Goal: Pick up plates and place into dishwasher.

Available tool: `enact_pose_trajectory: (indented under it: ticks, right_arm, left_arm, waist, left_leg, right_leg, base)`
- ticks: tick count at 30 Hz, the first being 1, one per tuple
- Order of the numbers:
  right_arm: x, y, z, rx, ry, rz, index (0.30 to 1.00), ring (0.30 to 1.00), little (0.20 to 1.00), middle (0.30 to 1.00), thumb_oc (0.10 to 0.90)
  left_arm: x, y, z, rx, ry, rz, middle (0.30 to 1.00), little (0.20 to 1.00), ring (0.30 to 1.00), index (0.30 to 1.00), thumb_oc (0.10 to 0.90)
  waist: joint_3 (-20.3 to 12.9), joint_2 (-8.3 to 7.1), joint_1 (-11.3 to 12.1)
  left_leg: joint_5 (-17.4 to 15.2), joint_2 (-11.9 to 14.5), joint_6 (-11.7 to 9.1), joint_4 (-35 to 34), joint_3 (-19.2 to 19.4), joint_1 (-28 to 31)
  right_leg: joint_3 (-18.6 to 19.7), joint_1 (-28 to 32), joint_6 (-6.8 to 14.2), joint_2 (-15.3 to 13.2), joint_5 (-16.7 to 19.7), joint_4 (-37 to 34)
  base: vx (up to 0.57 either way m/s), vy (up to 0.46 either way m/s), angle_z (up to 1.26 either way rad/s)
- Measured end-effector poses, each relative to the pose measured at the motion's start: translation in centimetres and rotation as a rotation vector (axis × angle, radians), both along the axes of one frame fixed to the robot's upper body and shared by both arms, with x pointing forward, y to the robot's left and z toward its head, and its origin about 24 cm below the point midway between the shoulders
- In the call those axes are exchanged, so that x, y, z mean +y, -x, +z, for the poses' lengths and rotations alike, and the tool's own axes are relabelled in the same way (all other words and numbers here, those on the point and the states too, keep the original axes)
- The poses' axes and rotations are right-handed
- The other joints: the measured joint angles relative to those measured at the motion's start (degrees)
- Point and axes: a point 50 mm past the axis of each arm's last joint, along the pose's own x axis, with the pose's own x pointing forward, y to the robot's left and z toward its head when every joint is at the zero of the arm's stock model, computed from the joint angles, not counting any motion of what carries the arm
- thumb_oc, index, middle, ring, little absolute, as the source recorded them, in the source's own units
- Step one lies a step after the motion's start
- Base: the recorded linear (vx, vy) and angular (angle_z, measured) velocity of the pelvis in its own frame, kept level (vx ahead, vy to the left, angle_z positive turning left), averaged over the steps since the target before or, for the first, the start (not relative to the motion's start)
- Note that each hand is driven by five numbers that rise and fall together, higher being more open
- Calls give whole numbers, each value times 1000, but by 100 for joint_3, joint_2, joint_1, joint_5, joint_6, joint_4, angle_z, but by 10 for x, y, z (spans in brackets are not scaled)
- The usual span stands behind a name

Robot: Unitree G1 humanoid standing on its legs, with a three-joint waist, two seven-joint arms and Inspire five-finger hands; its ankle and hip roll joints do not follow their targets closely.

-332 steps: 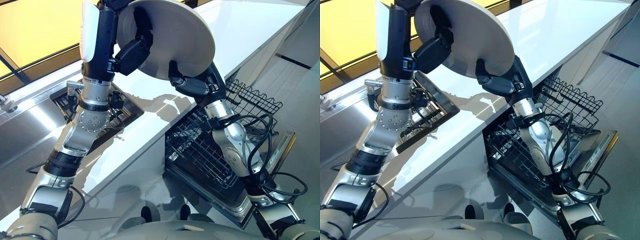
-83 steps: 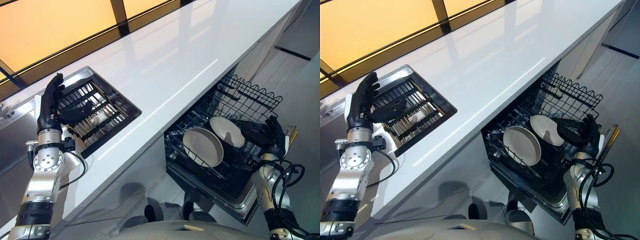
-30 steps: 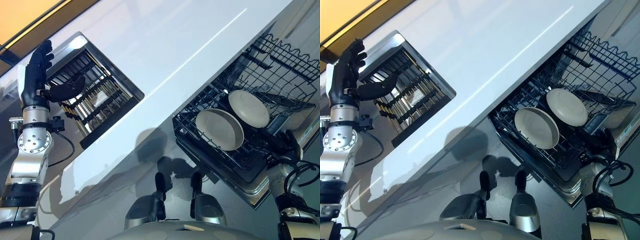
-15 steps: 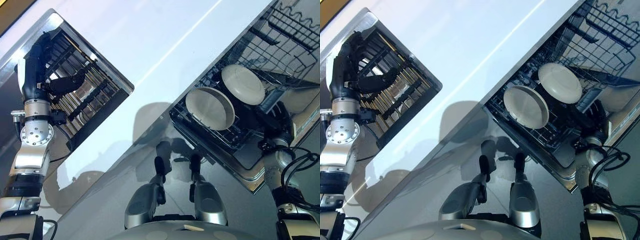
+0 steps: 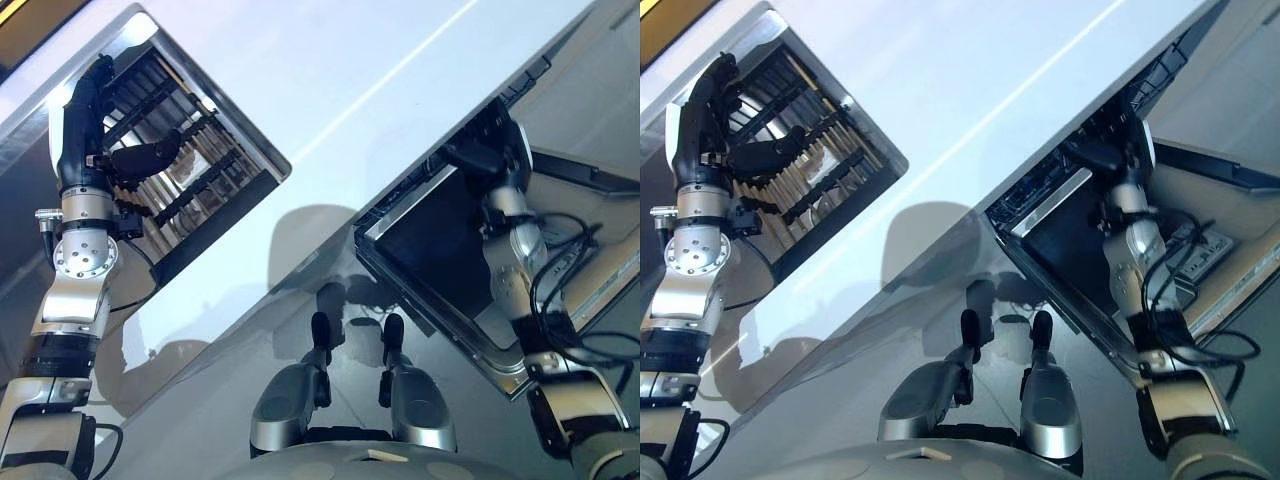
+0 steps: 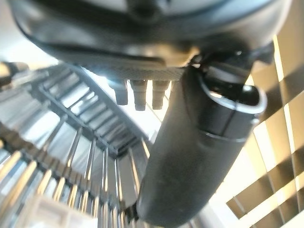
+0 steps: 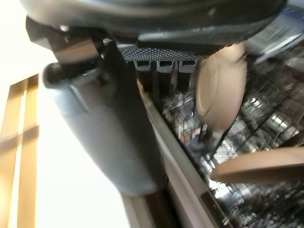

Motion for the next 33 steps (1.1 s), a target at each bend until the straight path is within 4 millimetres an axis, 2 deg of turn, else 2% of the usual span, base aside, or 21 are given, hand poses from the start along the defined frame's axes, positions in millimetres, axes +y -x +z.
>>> enact_pose_trajectory:
  ticks: [7, 14, 20, 23, 25, 26, 29, 33]
  right_arm:
    - [0, -3, -1, 16, -13, -28, 900, 900, 900, 900, 800]
    - [-3, -3, 0, 33, 11, -121, 900, 900, 900, 900, 800]
    - [-9, 0, 3, 31, 158, -272, 900, 900, 900, 900, 800]
    - [-24, 12, 0, 41, 182, -354, 900, 900, 900, 900, 800]
    - [-47, 27, -8, 67, 177, -469, 900, 900, 900, 900, 800]
    - [-52, 31, -10, 74, 171, -495, 900, 900, 900, 900, 800]
    - [-82, 52, -22, 116, 124, -644, 900, 900, 900, 900, 800]
    - [-107, 74, -30, 139, 93, -772, 900, 900, 900, 900, 800]
  left_arm:
    - [0, -3, -9, 44, -4, -6, 900, 900, 900, 900, 800]
    - [-2, -5, -5, 31, -5, -15, 900, 900, 900, 900, 800]
    - [-3, -3, -6, 32, -6, -21, 900, 900, 900, 900, 800]
    - [-7, 3, -9, 31, -11, -39, 900, 900, 900, 900, 800]
    - [-9, 10, -12, 28, -11, -48, 900, 900, 900, 900, 800]
    - [-8, 12, -12, 28, -11, -46, 900, 900, 900, 900, 800]
    - [0, 20, -17, 29, -2, -18, 900, 900, 900, 900, 800]
    - [6, 25, -18, 23, 10, 8, 900, 900, 900, 900, 800]
  waist:
    - [-1, -4, 8]
    - [-4, -9, 5]
    - [-11, -65, 7]
    - [-12, -152, 5]
    - [-26, -296, -10]
    - [-31, -328, -7]
    - [-46, -511, -98]
    - [-67, -559, -242]
  left_leg:
    - [54, 5, -30, 0, -99, 35]
    - [63, 1, -26, 0, -139, 52]
    - [64, -1, -21, -1, -126, 91]
    - [46, -5, -16, -2, -70, 131]
    - [28, -2, -16, -2, -9, 153]
    - [20, 1, -17, -2, 21, 157]
    - [-30, 10, -10, -2, 194, 227]
    - [-82, 7, -1, -4, 338, 292]
  right_leg:
    - [-54, 77, -14, 32, 10, 0]
    - [-73, 113, -16, 24, 11, 0]
    - [-42, 135, -15, 19, 11, 0]
    - [7, 150, -15, 26, 11, 0]
    - [89, 139, -14, 37, 11, 0]
    - [126, 133, -14, 40, 12, 0]
    - [296, 104, -3, 49, 20, 30]
    - [444, 95, 19, 48, 42, 30]
  base:
    - [21, -3, 6]
    - [-5, 13, 2]
    - [-14, 24, 0]
    - [-27, 9, -9]
    - [-34, 11, -14]
    - [-12, 8, -19]
    - [-19, 6, -28]
    - [-22, -1, -23]
